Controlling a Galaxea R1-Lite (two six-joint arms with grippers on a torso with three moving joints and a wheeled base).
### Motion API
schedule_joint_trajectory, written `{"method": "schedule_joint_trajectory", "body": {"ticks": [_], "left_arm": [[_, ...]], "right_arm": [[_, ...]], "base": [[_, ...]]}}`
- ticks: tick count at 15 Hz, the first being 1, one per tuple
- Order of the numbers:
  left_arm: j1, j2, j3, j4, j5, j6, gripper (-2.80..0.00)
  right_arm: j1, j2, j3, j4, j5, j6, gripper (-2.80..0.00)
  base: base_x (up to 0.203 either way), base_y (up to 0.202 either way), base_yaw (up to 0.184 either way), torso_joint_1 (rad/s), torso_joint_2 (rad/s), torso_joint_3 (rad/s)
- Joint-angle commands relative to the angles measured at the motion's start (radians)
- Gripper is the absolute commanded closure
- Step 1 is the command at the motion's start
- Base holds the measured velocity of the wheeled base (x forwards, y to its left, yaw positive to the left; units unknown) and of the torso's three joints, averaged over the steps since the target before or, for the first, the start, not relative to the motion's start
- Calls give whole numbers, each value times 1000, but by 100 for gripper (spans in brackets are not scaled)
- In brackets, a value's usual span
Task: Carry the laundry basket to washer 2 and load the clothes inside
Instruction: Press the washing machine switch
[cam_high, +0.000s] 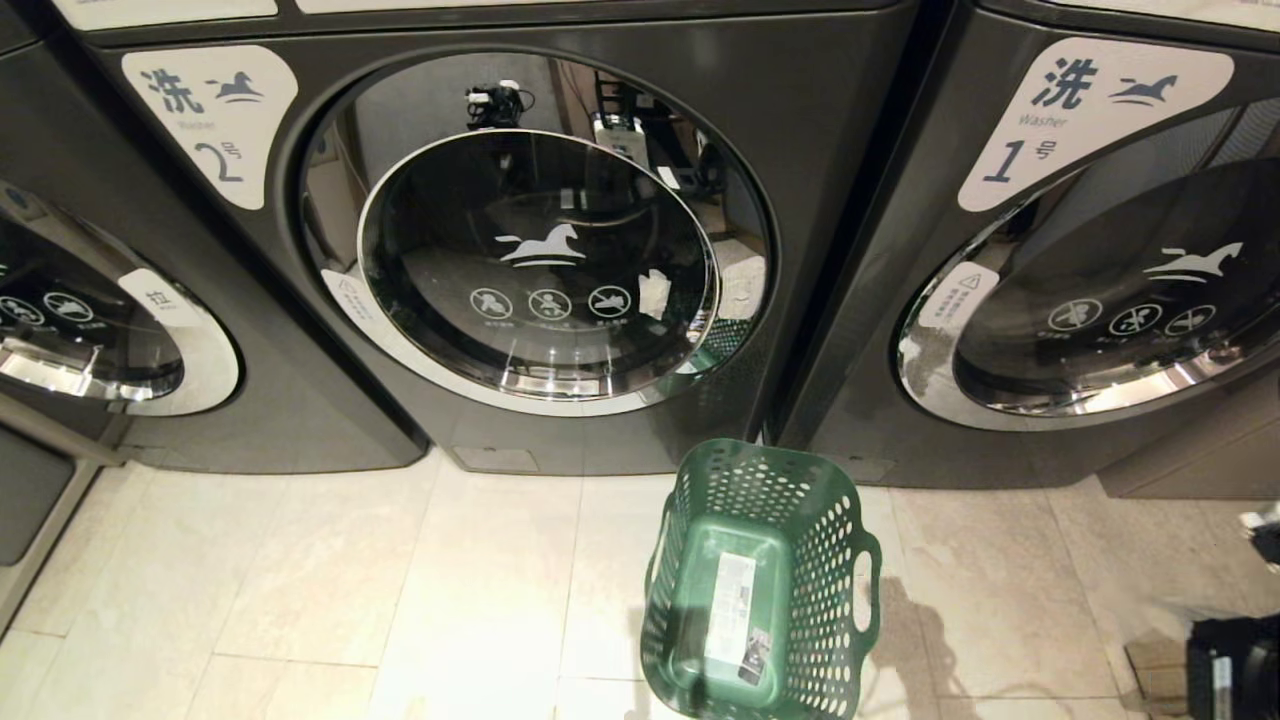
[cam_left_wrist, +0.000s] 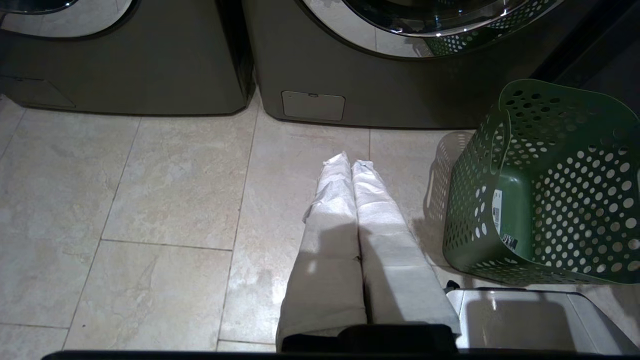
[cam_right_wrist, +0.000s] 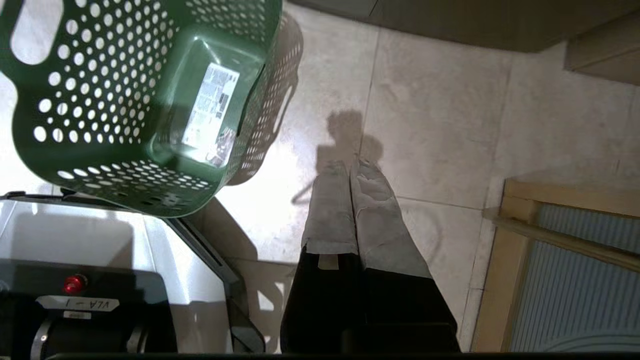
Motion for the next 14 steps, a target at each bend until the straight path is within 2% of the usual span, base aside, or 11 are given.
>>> {"method": "schedule_joint_trajectory", "body": {"ticks": [1, 3, 6, 8, 11, 14], "left_arm": [[1, 2, 2, -1, 0, -1, 0], [1, 2, 2, -1, 0, -1, 0], [1, 2, 2, -1, 0, -1, 0], [1, 2, 2, -1, 0, -1, 0], [1, 2, 2, -1, 0, -1, 0], [1, 2, 2, -1, 0, -1, 0]], "right_arm": [[-73, -306, 57, 55, 48, -37, 0], [-100, -507, 148, 123, 92, -74, 0], [-121, -732, 193, 289, 110, -103, 0], [-129, -743, 240, 316, 98, -115, 0], [-70, -760, 239, 320, 96, -117, 0], [-46, -855, 238, 335, 96, -110, 0]], "base": [[0, 0, 0, 0, 0, 0], [0, 0, 0, 0, 0, 0], [0, 0, 0, 0, 0, 0], [0, 0, 0, 0, 0, 0], [0, 0, 0, 0, 0, 0], [0, 0, 0, 0, 0, 0]]}}
